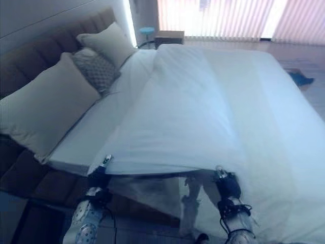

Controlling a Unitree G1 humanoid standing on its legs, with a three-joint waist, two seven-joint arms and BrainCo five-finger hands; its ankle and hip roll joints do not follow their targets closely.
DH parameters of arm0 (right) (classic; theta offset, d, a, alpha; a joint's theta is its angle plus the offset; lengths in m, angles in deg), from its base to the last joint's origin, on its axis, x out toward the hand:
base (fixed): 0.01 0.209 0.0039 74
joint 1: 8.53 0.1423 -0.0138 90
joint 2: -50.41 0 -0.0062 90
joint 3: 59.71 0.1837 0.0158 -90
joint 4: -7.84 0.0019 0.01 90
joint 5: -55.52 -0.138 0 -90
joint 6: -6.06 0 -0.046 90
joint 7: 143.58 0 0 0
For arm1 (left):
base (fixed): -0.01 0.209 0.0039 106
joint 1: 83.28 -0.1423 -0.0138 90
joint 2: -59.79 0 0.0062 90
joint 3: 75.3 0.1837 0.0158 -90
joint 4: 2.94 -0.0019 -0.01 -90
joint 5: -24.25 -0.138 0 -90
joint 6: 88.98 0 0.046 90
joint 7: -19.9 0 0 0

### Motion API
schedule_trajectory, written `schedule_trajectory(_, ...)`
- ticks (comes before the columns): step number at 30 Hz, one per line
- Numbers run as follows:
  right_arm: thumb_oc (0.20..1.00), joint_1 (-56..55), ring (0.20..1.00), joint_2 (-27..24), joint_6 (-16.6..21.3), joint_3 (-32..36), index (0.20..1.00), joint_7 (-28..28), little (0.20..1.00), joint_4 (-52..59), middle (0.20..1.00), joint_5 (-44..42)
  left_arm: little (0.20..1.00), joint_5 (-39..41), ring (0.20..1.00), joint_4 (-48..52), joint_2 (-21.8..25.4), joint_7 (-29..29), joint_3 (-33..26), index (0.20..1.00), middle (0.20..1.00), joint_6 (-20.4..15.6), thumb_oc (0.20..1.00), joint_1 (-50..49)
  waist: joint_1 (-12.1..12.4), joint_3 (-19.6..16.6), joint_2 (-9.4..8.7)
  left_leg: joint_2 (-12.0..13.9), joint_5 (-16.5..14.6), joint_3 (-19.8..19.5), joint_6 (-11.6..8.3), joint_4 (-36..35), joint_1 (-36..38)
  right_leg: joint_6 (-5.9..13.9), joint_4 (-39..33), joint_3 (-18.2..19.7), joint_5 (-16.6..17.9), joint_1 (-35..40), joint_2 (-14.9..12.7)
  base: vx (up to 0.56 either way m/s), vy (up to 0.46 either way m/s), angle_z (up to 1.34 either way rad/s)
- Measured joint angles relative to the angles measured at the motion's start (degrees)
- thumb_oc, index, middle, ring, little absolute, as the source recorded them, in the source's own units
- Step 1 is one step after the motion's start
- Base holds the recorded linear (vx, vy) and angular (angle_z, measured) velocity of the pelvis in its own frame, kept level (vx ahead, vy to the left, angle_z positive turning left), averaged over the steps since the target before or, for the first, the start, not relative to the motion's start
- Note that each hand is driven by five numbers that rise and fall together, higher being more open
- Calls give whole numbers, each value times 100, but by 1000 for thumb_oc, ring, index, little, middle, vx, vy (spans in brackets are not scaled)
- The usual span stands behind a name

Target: Make the bed

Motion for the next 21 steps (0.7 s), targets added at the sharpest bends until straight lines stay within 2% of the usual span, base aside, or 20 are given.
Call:
schedule_trajectory(2,200,188,200,74,-2,-88,200,-12,200,-283,200,4,200,-1,200,10,124,6,-28,200,200,0,200,-83,147,22,1,42,61,320,67,-126,158,-44,-17,2,291,-107,72,-14,146,-54)
schedule_trajectory(5,200,345,200,56,0,-163,200,-8,200,-582,200,4,200,-12,200,13,162,8,-41,200,200,-1,200,-167,286,21,-10,74,60,453,70,-317,309,33,-183,-39,248,-35,114,-127,17,-37)
schedule_trajectory(7,200,550,200,47,6,-201,200,-6,200,-906,200,5,200,-8,200,9,154,11,-43,200,200,-27,200,-235,280,112,31,83,49,522,44,-315,290,58,-226,70,184,-120,201,-316,-53,-33)
schedule_trajectory(10,200,1133,200,-8,37,-277,200,-50,200,-1426,200,5,200,9,200,-319,156,48,-42,200,200,-279,200,106,324,595,58,138,-52,562,-32,132,-257,32,-172,116,151,-576,219,-312,-109,-25)
schedule_trajectory(13,200,1779,200,-112,87,-420,200,-187,200,-1923,200,5,200,58,200,-914,176,185,-82,200,200,-448,200,829,471,1217,66,274,-108,509,-114,652,-998,-270,-250,268,133,-1036,406,-274,-112,-3)
schedule_trajectory(14,200,2043,200,-136,137,-455,200,-223,200,-2047,200,8,200,85,200,-1128,193,249,-99,200,200,-524,200,1054,535,1441,84,372,-116,522,-139,797,-1318,-272,-241,310,129,-1303,475,-155,-96,-19)
schedule_trajectory(17,200,2535,200,-205,197,-513,200,-337,200,-2253,200,90,200,134,200,-1349,288,356,-90,200,200,-674,200,1440,580,1544,72,504,-93,463,-184,1146,-2329,-292,-22,374,117,-2245,565,-176,-81,-5)
schedule_trajectory(20,200,3141,200,-258,308,-728,200,-515,200,-2869,200,258,200,231,200,-1771,514,539,90,200,200,-851,200,1944,554,1632,61,566,-1,315,-223,1339,-3133,-486,279,395,38,-3026,576,-159,-59,10)
schedule_trajectory(21,200,3445,200,-356,342,-850,200,-613,200,-3180,200,441,200,227,200,-2013,621,636,200,200,200,-901,200,2237,550,1619,62,580,74,299,-187,1340,-3480,-476,345,405,48,-3382,572,-152,-58,15)
